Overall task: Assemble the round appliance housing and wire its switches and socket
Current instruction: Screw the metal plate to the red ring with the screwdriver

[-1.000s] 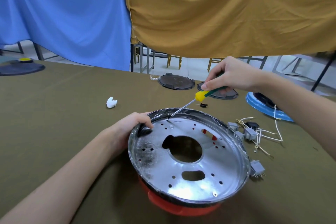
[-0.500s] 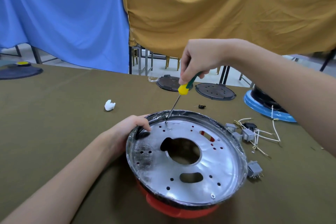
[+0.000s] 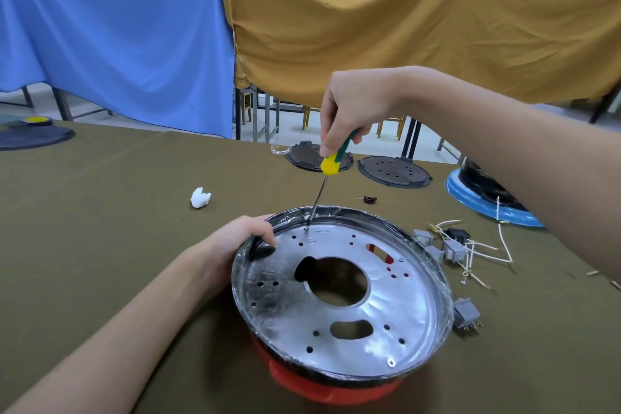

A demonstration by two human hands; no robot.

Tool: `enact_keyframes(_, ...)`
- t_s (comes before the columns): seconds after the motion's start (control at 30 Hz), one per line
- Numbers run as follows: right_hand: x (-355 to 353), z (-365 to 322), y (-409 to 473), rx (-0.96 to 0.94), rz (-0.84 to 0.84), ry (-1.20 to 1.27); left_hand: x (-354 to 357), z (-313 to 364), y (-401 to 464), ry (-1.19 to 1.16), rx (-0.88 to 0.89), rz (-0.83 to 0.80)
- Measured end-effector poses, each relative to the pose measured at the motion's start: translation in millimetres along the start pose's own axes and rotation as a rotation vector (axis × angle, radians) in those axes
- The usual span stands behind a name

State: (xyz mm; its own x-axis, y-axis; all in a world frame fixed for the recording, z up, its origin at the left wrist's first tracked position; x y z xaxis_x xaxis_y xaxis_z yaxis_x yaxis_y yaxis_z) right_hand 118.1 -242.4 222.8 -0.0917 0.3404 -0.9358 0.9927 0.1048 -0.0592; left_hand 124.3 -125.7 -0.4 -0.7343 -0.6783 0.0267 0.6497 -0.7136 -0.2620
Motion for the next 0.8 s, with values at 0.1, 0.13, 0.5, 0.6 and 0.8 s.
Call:
enact_keyframes(0.1,-1.2,4.2,-3.0,-0.018,0.016,0.053,-2.3,-1.5,1.1,0.008,-0.002,0.019)
enact_keyframes(0.13,-1.3,6.1,-3.8,-0.016,0.011,0.066,-3.8,-1.7,1.4,0.011,-0.005,0.027)
enact_keyframes(0.5,0.5,-6.0,3.3,0.019,-0.005,-0.036,-2.1,-2.7,3.3,0.027,0.001,-0.020)
enact_keyframes(0.6,2.4,-12.2,4.5,0.043,-0.018,-0.070,-2.8,-2.6,3.0,0.022,-0.004,0.004)
enact_keyframes(0.8,2.2,-21.3,3.5,0.077,0.011,-0.156,-5.6,-3.0,3.3,0.023,-0.011,0.032)
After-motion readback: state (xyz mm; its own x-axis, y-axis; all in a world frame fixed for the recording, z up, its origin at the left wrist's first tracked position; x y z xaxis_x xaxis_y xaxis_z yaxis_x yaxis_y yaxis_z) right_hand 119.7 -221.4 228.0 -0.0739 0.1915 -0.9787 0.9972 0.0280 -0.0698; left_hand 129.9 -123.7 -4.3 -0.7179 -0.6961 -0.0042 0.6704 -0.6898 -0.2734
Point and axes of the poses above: each hand's wrist, its own y-axis towards the middle knuckle, its own x-axis out of the palm, z = x × y, the point moved 10 cm from there along y, towards the middle knuckle, and after that the axes turned 8 degrees about y, right-handed, at the moved point
